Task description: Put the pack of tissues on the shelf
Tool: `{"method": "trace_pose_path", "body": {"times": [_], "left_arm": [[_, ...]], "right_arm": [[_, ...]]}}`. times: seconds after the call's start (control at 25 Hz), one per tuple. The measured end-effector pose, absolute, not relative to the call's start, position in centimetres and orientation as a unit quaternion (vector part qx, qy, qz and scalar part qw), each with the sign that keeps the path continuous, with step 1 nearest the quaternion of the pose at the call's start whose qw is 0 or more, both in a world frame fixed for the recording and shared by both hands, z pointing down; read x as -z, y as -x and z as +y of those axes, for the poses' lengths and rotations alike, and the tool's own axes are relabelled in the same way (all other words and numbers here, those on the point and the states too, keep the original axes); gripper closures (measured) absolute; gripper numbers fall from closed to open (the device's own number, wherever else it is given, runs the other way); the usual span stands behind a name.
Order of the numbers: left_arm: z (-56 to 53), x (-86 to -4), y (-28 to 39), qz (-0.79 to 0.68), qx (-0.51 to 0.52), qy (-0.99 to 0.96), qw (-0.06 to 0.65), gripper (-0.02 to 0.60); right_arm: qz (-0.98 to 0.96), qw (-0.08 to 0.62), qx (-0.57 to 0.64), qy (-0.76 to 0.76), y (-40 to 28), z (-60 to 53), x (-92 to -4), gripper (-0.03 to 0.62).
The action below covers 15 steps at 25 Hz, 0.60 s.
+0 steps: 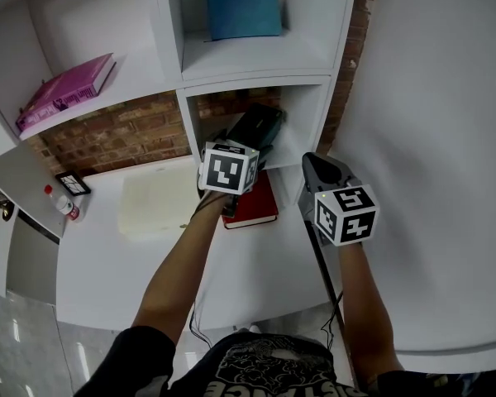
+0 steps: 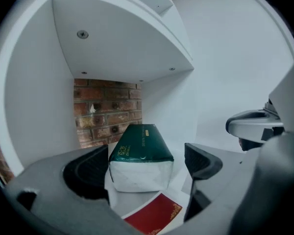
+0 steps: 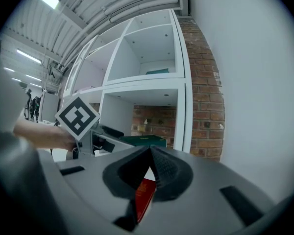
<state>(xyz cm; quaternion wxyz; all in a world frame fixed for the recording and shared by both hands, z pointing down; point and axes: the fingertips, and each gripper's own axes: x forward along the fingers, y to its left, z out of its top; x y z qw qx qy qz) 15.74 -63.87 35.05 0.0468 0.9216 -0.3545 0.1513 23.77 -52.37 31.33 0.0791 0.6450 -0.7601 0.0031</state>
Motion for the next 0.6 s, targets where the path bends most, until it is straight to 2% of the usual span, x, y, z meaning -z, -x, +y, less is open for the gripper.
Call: {"method": "trace_pose_path", "body": {"times": [0.12, 0.28, 0.6], "left_arm": [[-62.1, -34.2, -14.9, -0.36, -0.144, -0.921, 0.042, 0.091], [-59.7, -33.1, -13.7, -0.368, -0.13, -0.92, 0.037, 0.126], [-55.6, -31.3, -9.8, -0.405, -0.098, -0.909, 0.027, 0.236]], "right_arm": [[-0.764, 0.068, 0.0, -0.641, -23.6, -51.3, -30.5, 0.591], [-0.774, 0.062, 0.006, -0.63, -22.9, -49.8, -29.7, 0.591], [-0.794, 0.054, 0.015, -0.606, -22.4, -47.4, -28.4, 0.591]]}}
